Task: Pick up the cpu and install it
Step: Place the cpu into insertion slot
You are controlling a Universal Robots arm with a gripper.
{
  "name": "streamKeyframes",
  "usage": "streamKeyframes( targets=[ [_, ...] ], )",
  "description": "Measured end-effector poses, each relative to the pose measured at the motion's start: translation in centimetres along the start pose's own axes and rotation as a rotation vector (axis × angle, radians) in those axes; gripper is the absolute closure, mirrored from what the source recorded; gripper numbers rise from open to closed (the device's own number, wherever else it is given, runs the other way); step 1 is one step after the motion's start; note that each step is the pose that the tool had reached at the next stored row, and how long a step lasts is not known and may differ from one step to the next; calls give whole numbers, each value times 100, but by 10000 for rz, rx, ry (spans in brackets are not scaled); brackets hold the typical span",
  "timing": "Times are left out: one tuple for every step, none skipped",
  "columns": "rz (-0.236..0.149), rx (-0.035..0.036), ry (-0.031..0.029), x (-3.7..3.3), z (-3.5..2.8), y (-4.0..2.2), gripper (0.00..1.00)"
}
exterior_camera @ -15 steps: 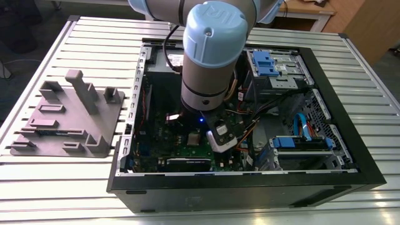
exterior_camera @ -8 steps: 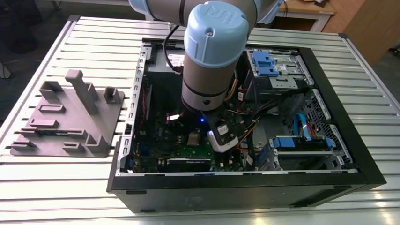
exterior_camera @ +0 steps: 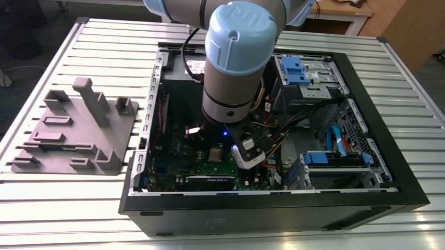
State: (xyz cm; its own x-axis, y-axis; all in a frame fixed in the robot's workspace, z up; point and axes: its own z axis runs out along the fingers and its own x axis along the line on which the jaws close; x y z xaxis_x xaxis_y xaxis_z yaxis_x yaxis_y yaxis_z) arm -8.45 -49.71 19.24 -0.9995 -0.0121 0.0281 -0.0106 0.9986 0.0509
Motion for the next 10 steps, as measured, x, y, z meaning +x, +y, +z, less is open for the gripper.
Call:
streamKeyframes(
  targets=[
    [0, 0, 0, 0, 0, 0, 62],
    [0, 0, 0, 0, 0, 0, 62],
    [0, 0, 1, -1, 0, 0, 62],
    [0, 0, 1, -1, 0, 0, 62],
    [0, 0, 1, -1, 0, 0, 62],
    [0, 0, 1, -1, 0, 0, 62],
    [0, 0, 1, -1, 0, 0, 62],
    [0, 0, 2, -1, 0, 0, 62],
    [-1, 0, 2, -2, -1, 0, 62],
    [-1, -2, 0, -2, -5, 1, 62]
  ],
)
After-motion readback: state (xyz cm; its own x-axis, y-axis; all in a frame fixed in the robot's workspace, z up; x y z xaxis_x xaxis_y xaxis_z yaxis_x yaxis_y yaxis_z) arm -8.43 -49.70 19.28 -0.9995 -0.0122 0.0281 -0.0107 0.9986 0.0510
